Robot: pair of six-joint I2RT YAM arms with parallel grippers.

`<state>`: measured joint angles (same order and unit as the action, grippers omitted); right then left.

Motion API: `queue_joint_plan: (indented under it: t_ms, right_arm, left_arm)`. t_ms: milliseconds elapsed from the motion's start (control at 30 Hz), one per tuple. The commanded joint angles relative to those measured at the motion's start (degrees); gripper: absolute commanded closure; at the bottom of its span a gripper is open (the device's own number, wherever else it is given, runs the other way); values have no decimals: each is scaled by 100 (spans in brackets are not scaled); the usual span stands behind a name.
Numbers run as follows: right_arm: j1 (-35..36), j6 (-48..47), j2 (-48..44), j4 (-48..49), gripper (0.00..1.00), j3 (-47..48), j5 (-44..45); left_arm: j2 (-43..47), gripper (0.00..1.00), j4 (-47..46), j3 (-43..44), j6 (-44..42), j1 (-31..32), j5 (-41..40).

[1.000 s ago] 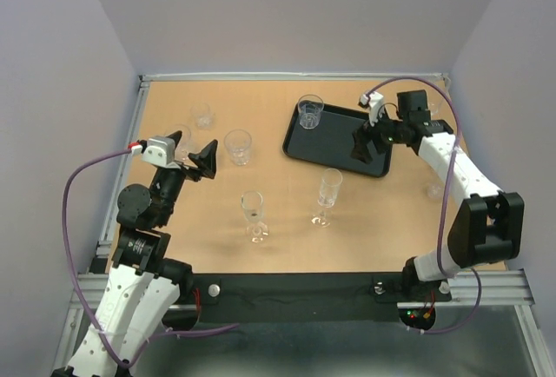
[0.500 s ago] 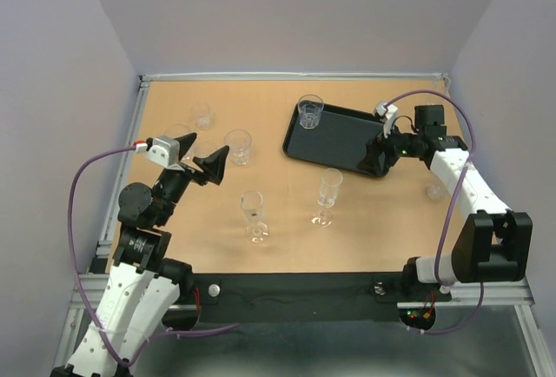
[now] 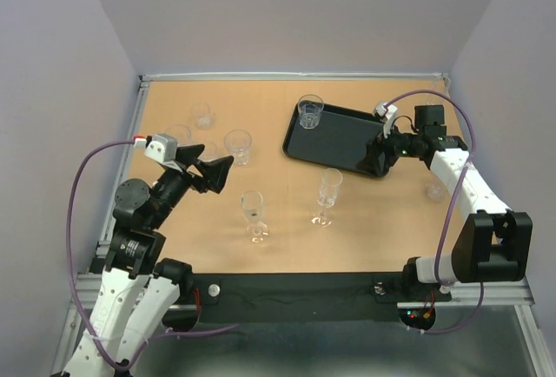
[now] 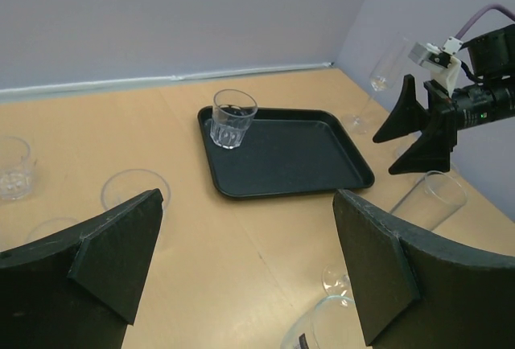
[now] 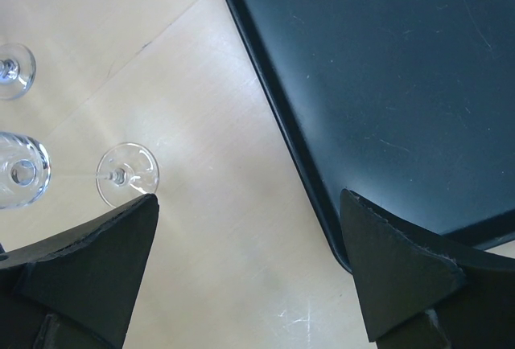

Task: Place the glasses into the tray
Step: Grab a glass with a robot arm

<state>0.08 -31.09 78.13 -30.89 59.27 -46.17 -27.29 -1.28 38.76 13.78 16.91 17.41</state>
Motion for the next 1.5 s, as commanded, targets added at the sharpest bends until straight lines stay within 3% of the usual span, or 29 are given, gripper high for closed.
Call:
queue_joint_plan:
  t_ms: [0,400,800,1267,1467]
  right_arm:
    - [19,-46,-70,233,2,-47,-182]
    - [19,-29,-78,224,1,-47,-190]
    - [19,7,-87,224,2,-29,-234]
    - [19,77,-87,224,1,-20,-349]
    - [19,121,-61,216,2,-11,-384]
  left_arm:
    - [39,1,442,430,81,23,149]
    - [-795,4,1920,1151,213,23,1053]
    - [-822,5,2474,1098,424,93,2065]
    - [-795,4,2879,940,476,550,1476]
    - [-1111,4,3212,1045,450,884,573]
